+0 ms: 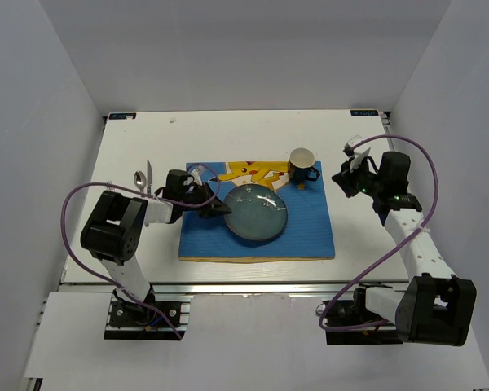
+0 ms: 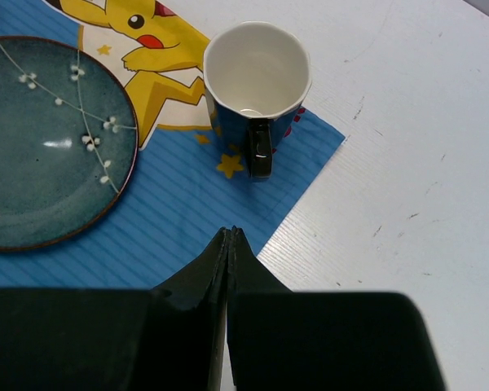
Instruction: Set the dinner table for one person
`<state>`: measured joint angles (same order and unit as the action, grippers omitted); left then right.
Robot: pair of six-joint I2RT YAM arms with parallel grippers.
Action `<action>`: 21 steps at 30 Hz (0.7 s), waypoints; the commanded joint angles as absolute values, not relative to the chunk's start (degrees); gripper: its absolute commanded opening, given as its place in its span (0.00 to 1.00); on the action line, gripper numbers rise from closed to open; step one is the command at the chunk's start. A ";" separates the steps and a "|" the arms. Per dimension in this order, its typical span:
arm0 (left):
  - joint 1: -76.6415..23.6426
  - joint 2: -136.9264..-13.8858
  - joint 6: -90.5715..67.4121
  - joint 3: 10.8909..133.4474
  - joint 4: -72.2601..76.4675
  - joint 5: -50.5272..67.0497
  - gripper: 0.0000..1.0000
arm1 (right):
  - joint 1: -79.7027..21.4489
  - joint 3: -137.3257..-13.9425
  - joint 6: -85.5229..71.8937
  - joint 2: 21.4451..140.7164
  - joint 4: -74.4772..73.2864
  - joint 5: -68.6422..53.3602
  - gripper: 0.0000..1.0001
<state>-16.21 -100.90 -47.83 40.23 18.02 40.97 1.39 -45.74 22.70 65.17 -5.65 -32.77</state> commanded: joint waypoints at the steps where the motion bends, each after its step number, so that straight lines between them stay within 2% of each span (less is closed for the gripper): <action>1: -16.61 -98.79 -46.68 44.12 18.56 45.35 0.11 | 1.58 -44.91 22.68 63.90 -4.57 -32.70 0.00; 2: -16.61 -98.44 -45.80 44.38 17.07 44.83 0.17 | 1.58 -44.91 22.76 63.81 -4.66 -32.70 0.00; 3: -16.61 -98.00 -43.96 44.82 13.48 44.22 0.37 | 1.58 -44.91 22.76 63.81 -4.75 -32.61 0.00; 4: -16.61 -96.69 -43.25 44.91 11.88 42.90 0.43 | 1.58 -44.91 22.85 63.81 -4.75 -32.61 0.00; 10: -15.82 -89.13 -36.92 47.18 -4.45 33.33 0.63 | 1.58 -44.74 23.47 63.72 -5.36 -32.87 0.00; 13: -15.29 -84.12 -33.41 50.08 -14.04 23.40 0.68 | 1.58 -44.91 23.91 63.46 -5.80 -33.13 0.00; 15: -15.21 -79.47 -31.74 51.50 -19.13 14.35 0.72 | 1.58 -45.52 24.96 63.54 -6.68 -33.40 0.06; 18: -14.68 -74.38 -29.89 53.96 -24.50 4.16 0.80 | 1.58 -46.67 28.28 63.55 -7.65 -32.70 0.36; 19: -14.33 -73.57 -29.71 54.40 -25.74 2.13 0.84 | 1.58 -46.84 28.82 63.20 -7.21 -30.52 0.88; 20: -13.54 -72.96 -29.62 54.84 -26.53 -1.02 0.92 | 1.58 -47.02 29.00 63.28 -6.34 -29.11 0.89; 21: -11.19 -72.69 -29.01 54.84 -27.94 -1.32 0.93 | 1.67 -47.11 28.92 63.37 -5.98 -28.05 0.89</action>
<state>-14.31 -74.87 -32.12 53.41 -19.59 9.98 1.39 -45.12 26.50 64.84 -7.25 -31.20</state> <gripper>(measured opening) 0.914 0.864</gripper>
